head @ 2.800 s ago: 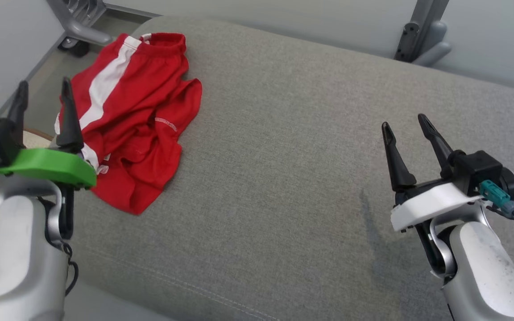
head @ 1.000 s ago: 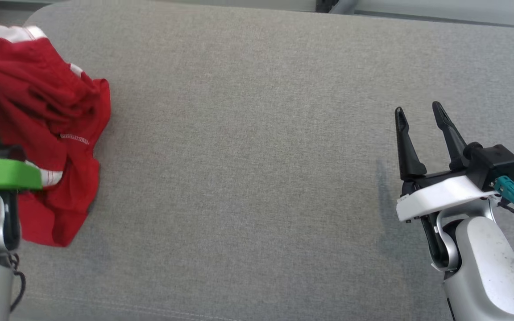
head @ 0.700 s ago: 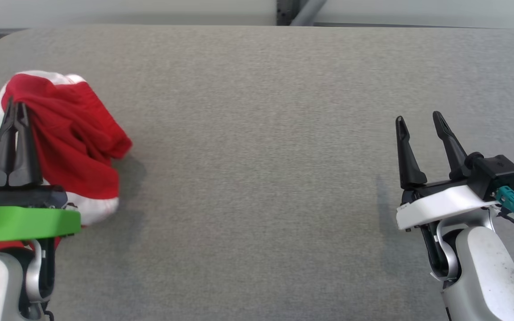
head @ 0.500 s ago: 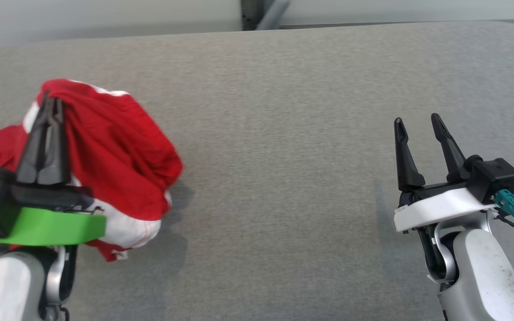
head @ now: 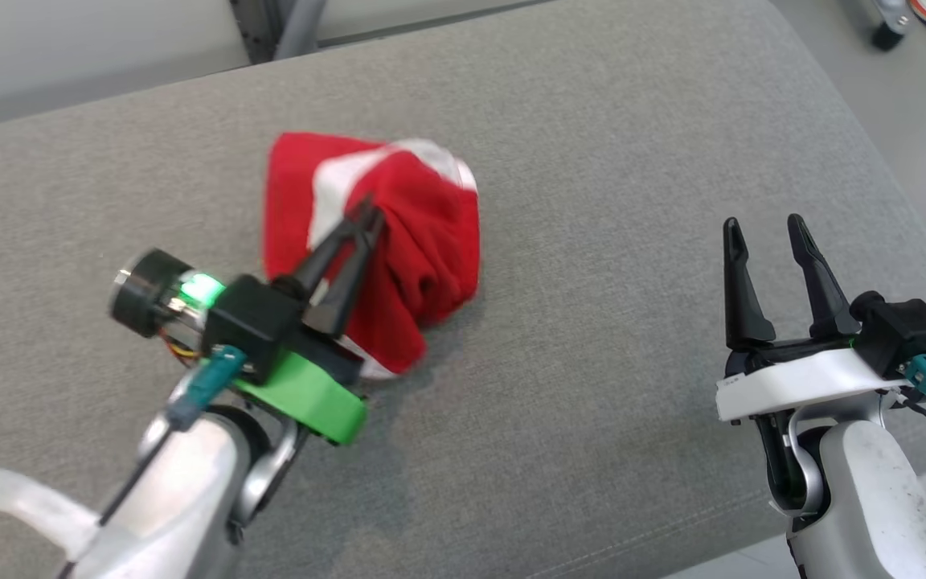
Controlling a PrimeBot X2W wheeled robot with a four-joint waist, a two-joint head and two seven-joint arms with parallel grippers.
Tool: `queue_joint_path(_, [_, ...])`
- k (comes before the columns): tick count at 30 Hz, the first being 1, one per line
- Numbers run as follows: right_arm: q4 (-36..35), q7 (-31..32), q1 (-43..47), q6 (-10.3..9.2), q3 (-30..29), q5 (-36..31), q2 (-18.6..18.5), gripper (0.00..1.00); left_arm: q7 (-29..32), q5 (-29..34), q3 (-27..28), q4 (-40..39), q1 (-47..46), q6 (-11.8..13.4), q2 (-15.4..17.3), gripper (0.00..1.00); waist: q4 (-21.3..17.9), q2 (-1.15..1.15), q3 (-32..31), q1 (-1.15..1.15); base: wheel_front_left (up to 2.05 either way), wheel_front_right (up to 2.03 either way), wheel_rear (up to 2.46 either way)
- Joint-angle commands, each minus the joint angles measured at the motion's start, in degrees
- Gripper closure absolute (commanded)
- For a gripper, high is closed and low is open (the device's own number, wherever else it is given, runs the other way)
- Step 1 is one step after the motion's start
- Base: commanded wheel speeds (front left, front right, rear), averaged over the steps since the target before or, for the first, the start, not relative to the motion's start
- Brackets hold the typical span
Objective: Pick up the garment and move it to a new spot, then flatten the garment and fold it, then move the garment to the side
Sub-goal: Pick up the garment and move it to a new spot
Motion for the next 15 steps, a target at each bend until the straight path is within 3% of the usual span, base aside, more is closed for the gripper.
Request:
queue_joint_path(1, [0.2,-0.4,0.3,0.00,0.2,0.3,0.1,0.00,0.4,0.4,-0.6,1.2,0.6,-0.5,-0.1,1.00,-2.0,0.00,2.5,0.01,0.00,0.00,0.00])
queue_joint_path(12, [1.2,-1.1,-2.4,0.00,1.5,0.5,0.0,0.00,-2.4,-1.4,-5.3,16.0,-0.4,-3.3,-3.2,1.00,3.8,0.00,5.1,0.01,0.00,0.00,0.00])
queue_joint_path(13, [1.3,-1.1,-2.6,0.00,1.5,0.3,0.0,0.00,-3.1,-1.7,-5.4,16.7,-0.6,-3.5,-3.7,0.70,4.3,0.00,5.0,0.01,0.00,0.00,0.00])
queue_joint_path(14, [1.4,-1.1,-2.7,0.00,1.4,0.2,0.0,0.00,-3.8,-2.0,-5.5,17.4,-0.8,-3.5,-4.1,0.05,4.8,0.00,4.9,0.01,0.00,0.00,0.00])
queue_joint_path(15, [1.5,-1.1,-2.7,0.00,1.5,0.0,0.0,0.00,-4.5,-2.3,-5.7,17.8,-0.9,-3.7,-4.5,0.00,5.3,0.00,4.7,0.01,0.00,0.00,0.00])
